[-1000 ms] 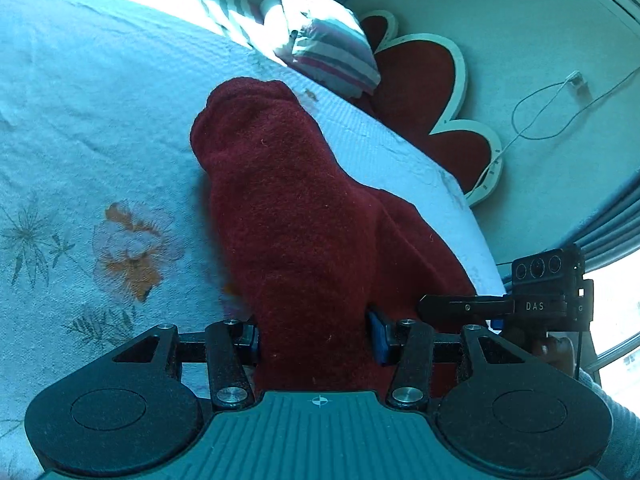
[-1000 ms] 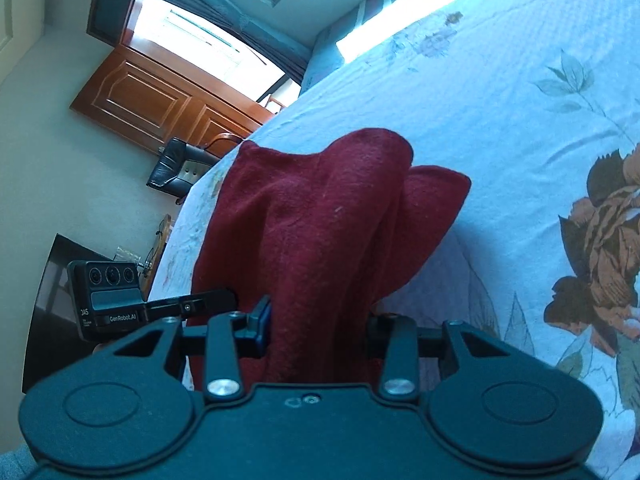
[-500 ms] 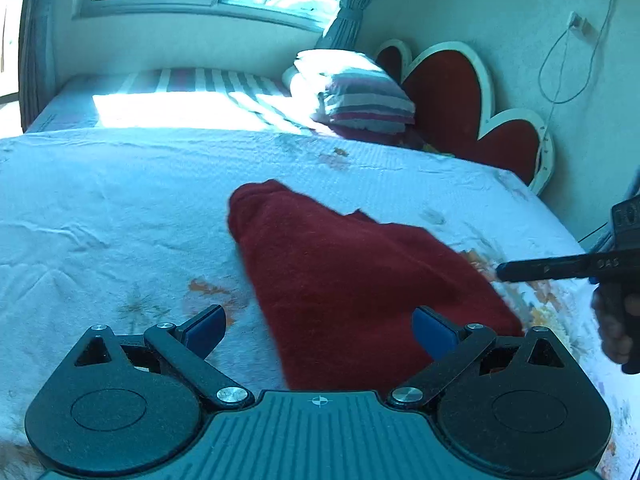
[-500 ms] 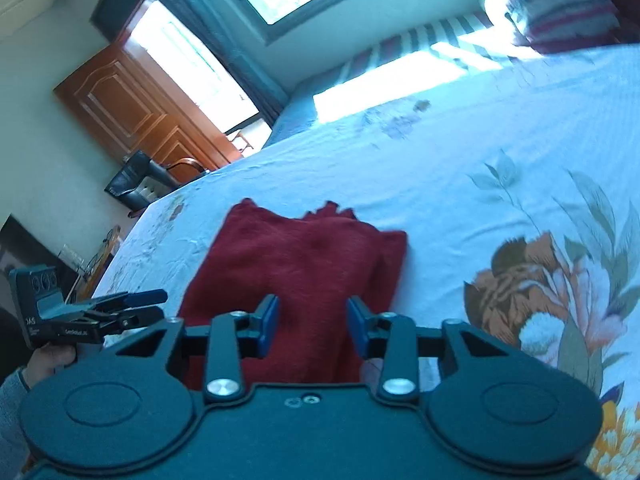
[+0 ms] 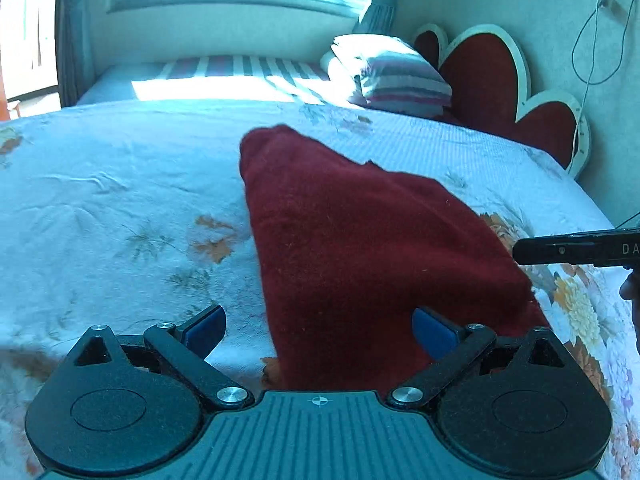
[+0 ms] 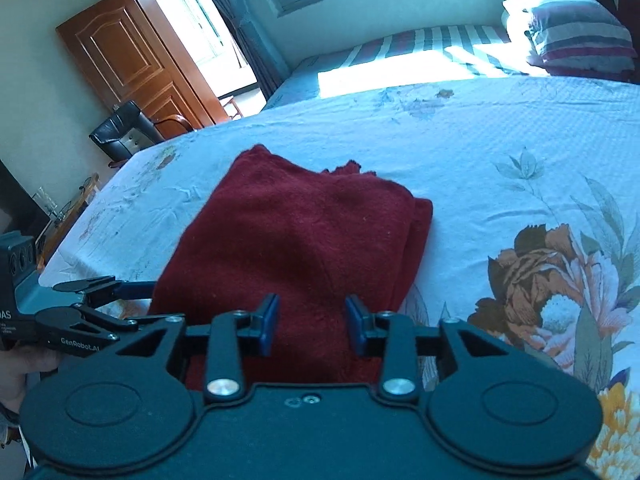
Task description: Fold small clothes
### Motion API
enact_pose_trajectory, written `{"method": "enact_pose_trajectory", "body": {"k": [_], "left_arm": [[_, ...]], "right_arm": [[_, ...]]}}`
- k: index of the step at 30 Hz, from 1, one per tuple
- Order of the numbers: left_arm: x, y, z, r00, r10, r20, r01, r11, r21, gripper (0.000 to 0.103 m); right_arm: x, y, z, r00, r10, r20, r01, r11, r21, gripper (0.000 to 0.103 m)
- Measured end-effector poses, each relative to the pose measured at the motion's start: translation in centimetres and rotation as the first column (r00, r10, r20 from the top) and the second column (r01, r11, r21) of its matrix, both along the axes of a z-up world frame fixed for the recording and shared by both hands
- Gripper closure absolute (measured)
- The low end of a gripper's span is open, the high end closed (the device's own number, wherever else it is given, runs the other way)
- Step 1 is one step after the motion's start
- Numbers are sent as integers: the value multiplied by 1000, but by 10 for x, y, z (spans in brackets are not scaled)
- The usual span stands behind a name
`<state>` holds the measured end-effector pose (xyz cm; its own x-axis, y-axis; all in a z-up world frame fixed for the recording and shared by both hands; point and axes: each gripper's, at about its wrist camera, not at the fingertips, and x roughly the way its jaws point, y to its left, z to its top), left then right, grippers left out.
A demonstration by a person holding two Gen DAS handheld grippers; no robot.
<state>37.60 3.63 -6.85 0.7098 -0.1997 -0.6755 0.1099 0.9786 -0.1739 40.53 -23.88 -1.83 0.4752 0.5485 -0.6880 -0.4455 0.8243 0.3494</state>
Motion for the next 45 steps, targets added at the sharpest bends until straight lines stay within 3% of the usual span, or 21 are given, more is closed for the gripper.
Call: {"method": "enact_pose_trajectory", "body": {"k": [4, 6, 11, 20, 25, 32, 37, 45], "left_arm": [[-56, -9, 34, 994, 60, 87, -65, 996, 55, 4], [-80, -11, 51, 989, 90, 118, -97, 994, 53, 4], [-142, -21, 83, 977, 110, 182, -121, 991, 54, 4], [-235, -38, 112, 967, 94, 237, -113, 991, 70, 0], [-283, -46, 119, 948, 129, 292, -169, 979, 114, 0], [-336, -74, 124, 917, 188, 351, -242, 963, 116, 0], [-370, -102, 130, 920, 193, 340, -237, 967, 93, 0], [-421, -117, 132, 916, 201, 348, -238, 969, 66, 0]], "right_arm": [[-52, -3, 30, 994, -34, 106, 42, 997, -69, 50], [-81, -1, 44, 988, -50, 143, 63, 994, -87, 29], [-159, 6, 72, 965, -83, 250, 114, 987, -113, 1], [-253, 16, 99, 926, -117, 359, 180, 972, -148, 0], [-286, 16, 106, 904, -125, 409, 202, 968, -150, 0], [-324, -4, 111, 889, -150, 433, 231, 963, -141, 0], [-366, -25, 111, 869, -156, 469, 260, 951, -166, 0], [-400, -45, 105, 864, -199, 464, 294, 945, -143, 0]]}}
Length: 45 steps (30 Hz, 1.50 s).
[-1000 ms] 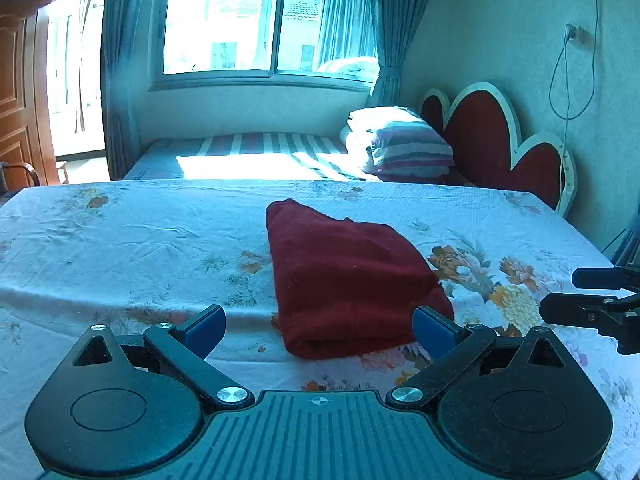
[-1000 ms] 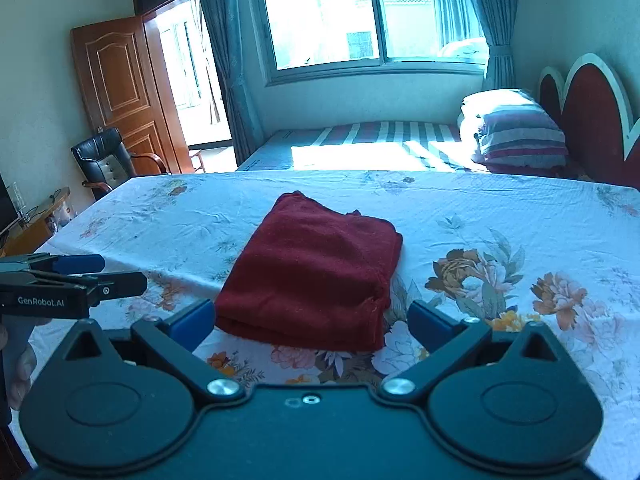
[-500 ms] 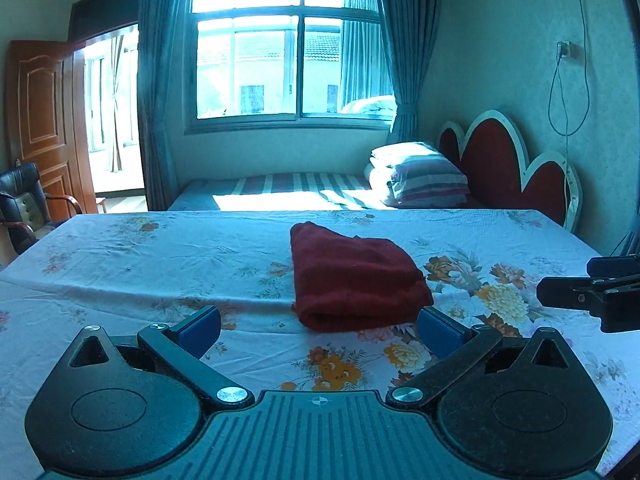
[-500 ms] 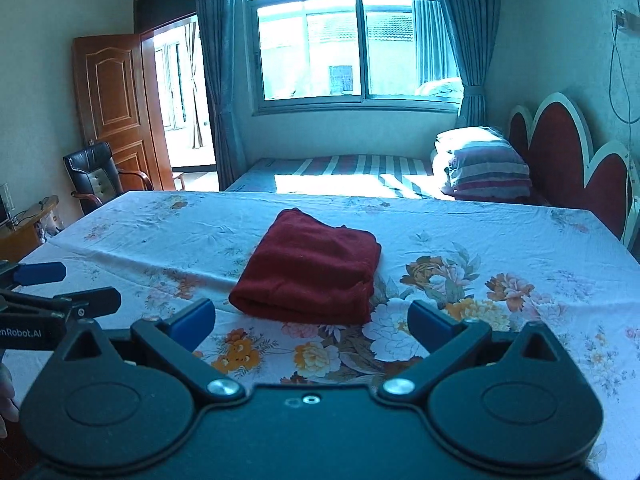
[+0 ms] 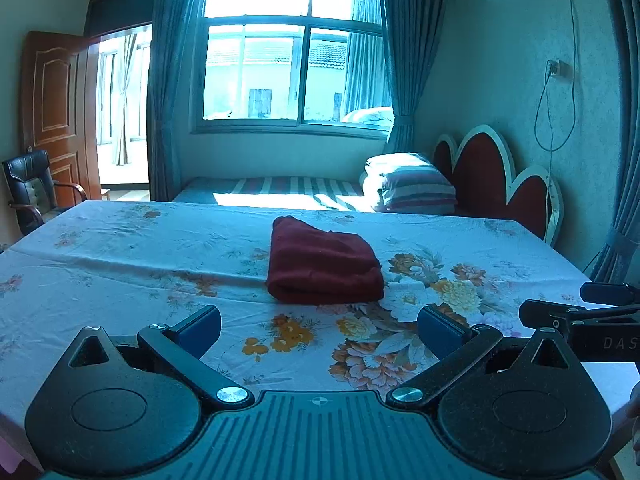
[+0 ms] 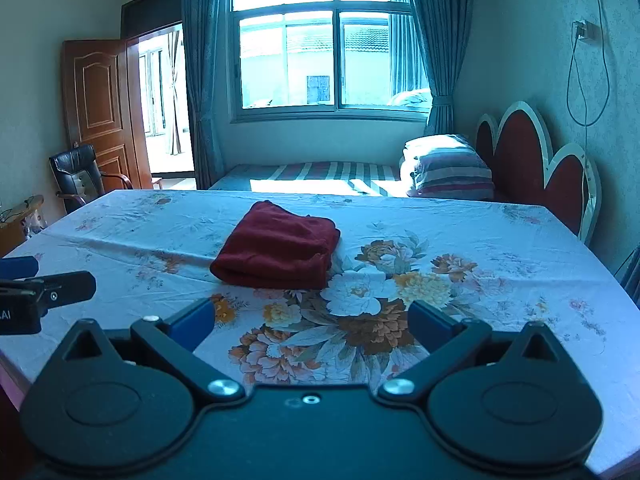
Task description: Fold small clothes
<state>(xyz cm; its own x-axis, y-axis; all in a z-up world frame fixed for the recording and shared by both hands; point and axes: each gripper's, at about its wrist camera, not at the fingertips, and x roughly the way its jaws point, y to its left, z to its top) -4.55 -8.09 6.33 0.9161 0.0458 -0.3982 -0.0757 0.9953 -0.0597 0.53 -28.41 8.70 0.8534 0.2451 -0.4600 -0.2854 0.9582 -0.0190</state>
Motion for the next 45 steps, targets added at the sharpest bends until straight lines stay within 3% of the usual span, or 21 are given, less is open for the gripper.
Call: {"method": "enact_pose_trajectory", "body": {"k": [9, 45], "left_arm": [[-18, 4, 6, 999, 17, 32, -16, 1000, -14, 0], [-9, -3, 7, 999, -17, 33, 17, 1000, 11, 0]], "right_arm": [[-24, 3, 10, 998, 29, 50, -27, 999, -25, 0], [-21, 7, 9, 999, 6, 52, -5, 1000, -15, 0]]}}
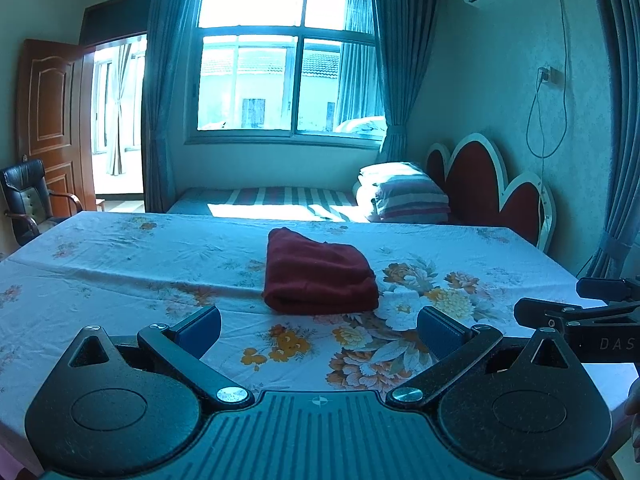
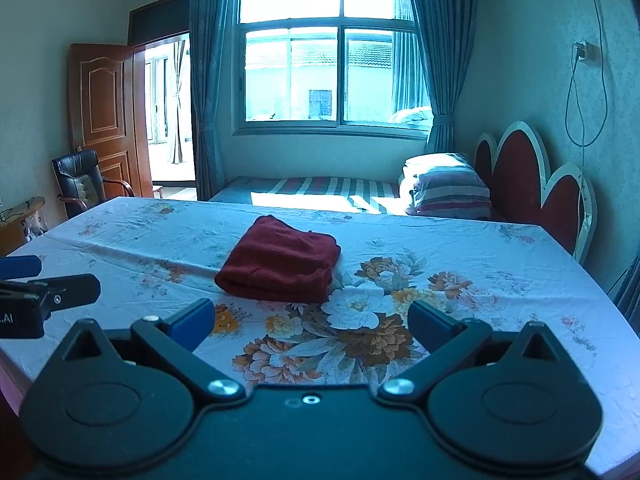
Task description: Fold small clothes
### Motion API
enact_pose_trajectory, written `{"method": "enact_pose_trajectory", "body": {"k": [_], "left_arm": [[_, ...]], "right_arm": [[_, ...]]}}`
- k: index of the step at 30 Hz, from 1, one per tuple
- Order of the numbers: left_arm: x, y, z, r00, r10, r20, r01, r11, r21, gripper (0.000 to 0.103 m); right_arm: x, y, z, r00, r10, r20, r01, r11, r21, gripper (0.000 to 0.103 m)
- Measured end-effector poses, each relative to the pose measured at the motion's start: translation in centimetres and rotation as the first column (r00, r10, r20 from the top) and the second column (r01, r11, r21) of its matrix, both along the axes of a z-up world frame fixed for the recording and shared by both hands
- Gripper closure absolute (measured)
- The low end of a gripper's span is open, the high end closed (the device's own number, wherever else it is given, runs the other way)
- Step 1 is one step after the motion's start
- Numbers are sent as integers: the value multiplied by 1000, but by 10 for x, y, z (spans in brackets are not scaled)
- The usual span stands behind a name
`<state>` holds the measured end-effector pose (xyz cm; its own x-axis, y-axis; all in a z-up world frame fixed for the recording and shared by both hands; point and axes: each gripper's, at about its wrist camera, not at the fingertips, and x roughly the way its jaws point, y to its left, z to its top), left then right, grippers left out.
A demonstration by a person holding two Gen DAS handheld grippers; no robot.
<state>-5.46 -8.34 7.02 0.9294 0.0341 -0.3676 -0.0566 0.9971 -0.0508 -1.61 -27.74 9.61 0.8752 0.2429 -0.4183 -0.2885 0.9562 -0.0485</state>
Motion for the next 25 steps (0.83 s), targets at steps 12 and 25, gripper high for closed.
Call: {"method": "enact_pose_trajectory", "body": {"k": [12, 25], "left_arm": [[3, -1, 2, 1000, -4, -1, 4, 1000, 14, 0], [4, -4, 6, 1000, -12, 14, 11, 1000, 6, 0]], "right_arm": [[5, 2, -2, 1000, 3, -6, -3, 1000, -6, 0], [11, 5, -5, 1000, 9, -9, -10, 1000, -25, 0]]}}
